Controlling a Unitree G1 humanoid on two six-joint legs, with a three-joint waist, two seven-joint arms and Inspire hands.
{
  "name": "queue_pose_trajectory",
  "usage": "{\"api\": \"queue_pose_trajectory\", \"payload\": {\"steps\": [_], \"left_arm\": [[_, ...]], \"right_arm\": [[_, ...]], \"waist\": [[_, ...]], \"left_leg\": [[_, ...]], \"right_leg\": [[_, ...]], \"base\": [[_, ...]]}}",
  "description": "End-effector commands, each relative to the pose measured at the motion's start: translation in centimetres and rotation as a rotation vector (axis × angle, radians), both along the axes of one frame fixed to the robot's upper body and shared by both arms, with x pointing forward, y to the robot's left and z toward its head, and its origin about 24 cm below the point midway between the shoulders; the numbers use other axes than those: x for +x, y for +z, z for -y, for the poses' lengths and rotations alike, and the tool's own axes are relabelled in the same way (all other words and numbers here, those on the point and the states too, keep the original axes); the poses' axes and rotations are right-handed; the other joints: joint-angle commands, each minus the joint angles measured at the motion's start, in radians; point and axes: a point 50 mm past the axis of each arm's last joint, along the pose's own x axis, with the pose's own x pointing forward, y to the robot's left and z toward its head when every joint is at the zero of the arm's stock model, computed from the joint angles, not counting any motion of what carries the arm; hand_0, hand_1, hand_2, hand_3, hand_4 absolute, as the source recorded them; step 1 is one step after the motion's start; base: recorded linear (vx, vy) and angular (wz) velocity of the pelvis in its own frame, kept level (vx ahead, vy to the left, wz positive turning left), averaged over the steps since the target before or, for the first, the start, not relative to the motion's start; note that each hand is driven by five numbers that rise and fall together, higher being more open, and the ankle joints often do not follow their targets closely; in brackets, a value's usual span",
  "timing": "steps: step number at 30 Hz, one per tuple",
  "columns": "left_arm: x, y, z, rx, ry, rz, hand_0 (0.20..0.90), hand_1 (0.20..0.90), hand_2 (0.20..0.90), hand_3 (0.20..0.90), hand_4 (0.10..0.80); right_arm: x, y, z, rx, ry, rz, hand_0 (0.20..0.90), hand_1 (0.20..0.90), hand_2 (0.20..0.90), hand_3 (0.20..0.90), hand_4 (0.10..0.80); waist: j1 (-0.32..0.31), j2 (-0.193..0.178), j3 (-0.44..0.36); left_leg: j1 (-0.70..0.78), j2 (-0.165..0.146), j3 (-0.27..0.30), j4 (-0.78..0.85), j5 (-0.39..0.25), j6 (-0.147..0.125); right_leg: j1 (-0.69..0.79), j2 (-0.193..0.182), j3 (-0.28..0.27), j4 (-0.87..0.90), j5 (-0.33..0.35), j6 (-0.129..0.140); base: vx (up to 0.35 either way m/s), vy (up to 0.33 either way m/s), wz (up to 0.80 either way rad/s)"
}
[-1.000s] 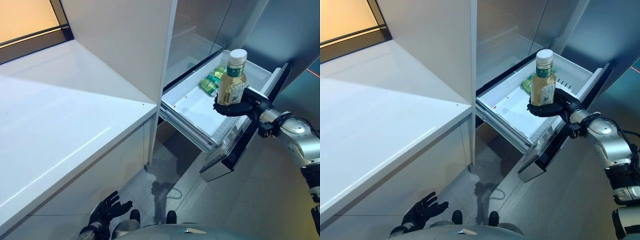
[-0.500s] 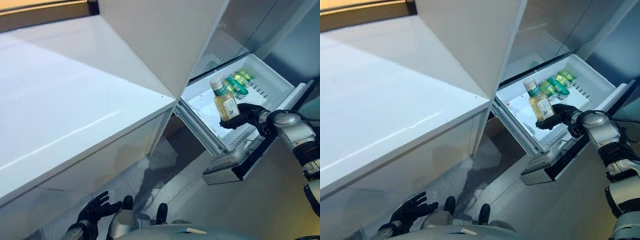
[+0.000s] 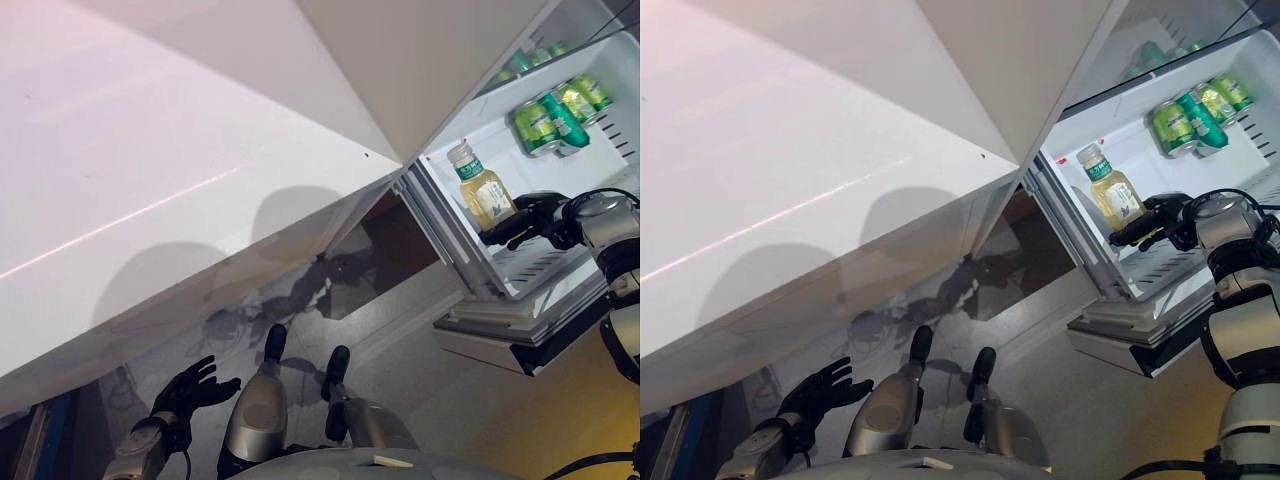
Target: Put drinks into fridge and close the fridge
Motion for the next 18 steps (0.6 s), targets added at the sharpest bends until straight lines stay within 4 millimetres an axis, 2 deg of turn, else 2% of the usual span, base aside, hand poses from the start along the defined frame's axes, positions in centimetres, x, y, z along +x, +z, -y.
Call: {"api": "queue_pose_trajectory", "payload": {"steps": [1, 10, 18], "left_arm": [[-1.1, 0.6, -1.0, 0.022, -0.036, 0.011, 0.9, 0.9, 0.9, 0.9, 0.8], [-0.8, 0.9, -1.4, -0.001, -0.016, 0.043, 0.9, 0.9, 0.9, 0.9, 0.8], [0.3, 1.3, -0.7, 0.016, -0.046, 0.045, 0.9, 0.9, 0.9, 0.9, 0.8]], "right_arm": [[0.4, 8.3, 1.4, -0.113, -0.037, 0.172, 0.3, 0.3, 0.3, 0.2, 0.1], [0.0, 8.2, 2.2, -0.141, -0.107, 0.104, 0.3, 0.3, 0.3, 0.2, 0.1], [-0.8, 6.4, 3.0, -0.099, -0.151, -0.003, 0.3, 0.3, 0.3, 0.2, 0.1]], "waist": [[0.03, 0.015, -0.029], [0.048, 0.048, 0.002], [0.067, 0.047, 0.005]], "left_leg": [[-0.056, -0.032, -0.067, 0.002, -0.061, -0.003], [-0.104, -0.042, -0.073, -0.002, -0.044, -0.01], [-0.116, -0.045, -0.085, -0.001, -0.04, -0.011]], "right_leg": [[-0.041, 0.014, -0.029, 0.022, 0.015, 0.051], [-0.091, 0.005, -0.056, 0.031, 0.01, 0.043], [-0.095, 0.006, -0.076, 0.037, 0.005, 0.04]], "base": [[-0.043, 0.027, 0.05], [-0.032, 0.025, 0.08], [0.013, -0.026, 0.09]]}}
